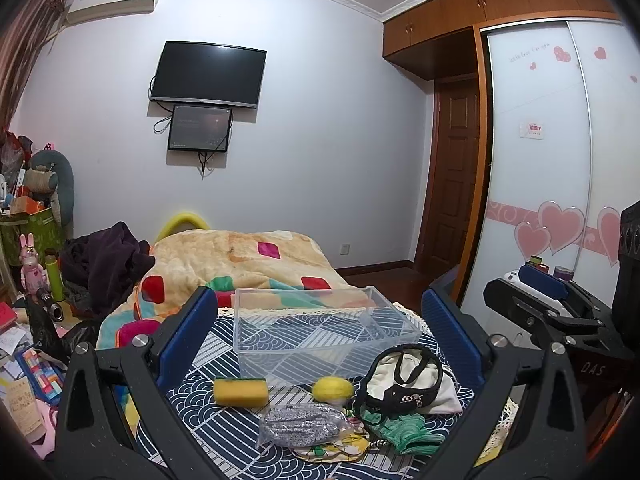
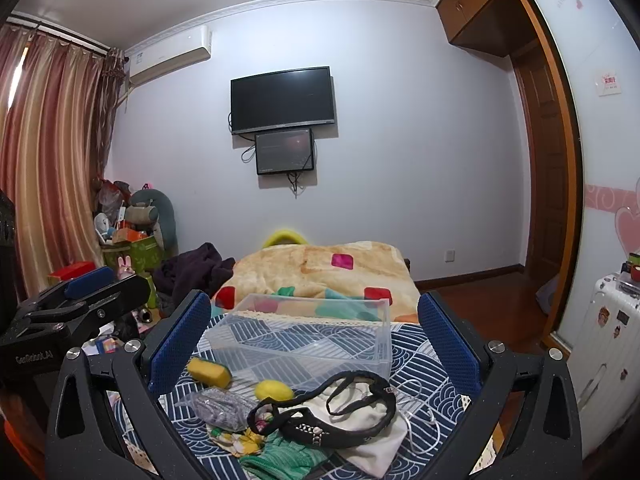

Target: Organize soft objects

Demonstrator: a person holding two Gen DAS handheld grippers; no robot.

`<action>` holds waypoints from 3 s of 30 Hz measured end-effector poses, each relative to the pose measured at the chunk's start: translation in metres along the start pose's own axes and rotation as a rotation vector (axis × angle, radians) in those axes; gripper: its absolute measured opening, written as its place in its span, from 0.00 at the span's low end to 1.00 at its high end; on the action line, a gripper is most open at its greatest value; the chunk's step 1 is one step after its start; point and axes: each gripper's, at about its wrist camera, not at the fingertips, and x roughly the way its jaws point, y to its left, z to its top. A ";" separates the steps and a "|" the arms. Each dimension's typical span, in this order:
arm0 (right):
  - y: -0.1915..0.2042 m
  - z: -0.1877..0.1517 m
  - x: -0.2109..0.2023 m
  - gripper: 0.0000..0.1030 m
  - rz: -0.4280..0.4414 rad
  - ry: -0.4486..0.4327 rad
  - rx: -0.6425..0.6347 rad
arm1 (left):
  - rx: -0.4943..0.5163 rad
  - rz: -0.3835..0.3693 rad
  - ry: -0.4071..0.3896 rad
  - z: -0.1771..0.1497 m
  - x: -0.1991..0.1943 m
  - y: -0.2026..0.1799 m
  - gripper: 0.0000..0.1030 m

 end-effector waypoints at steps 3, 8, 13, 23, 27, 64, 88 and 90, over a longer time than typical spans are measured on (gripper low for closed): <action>0.000 0.000 0.000 1.00 0.003 -0.001 0.001 | 0.002 0.000 -0.001 0.001 0.000 0.000 1.00; 0.000 0.000 0.000 1.00 0.003 0.000 0.001 | -0.004 -0.006 0.001 0.001 0.000 0.000 1.00; 0.000 0.000 0.000 1.00 0.003 0.000 0.001 | -0.006 -0.005 0.000 0.001 -0.001 0.001 1.00; 0.000 0.000 0.000 1.00 0.004 -0.001 0.003 | -0.009 -0.006 0.001 0.002 -0.001 0.002 1.00; 0.000 -0.001 0.000 1.00 0.000 -0.003 0.007 | -0.012 -0.006 0.002 0.002 -0.001 0.004 1.00; -0.075 -0.088 0.083 0.40 -0.056 0.513 0.192 | -0.144 0.149 0.502 -0.115 0.143 0.087 0.65; -0.053 -0.034 0.055 0.14 -0.001 0.289 0.135 | -0.060 0.098 0.318 -0.068 0.098 0.058 0.55; -0.051 -0.028 0.055 0.14 0.005 0.270 0.130 | -0.058 0.086 0.302 -0.062 0.099 0.056 0.55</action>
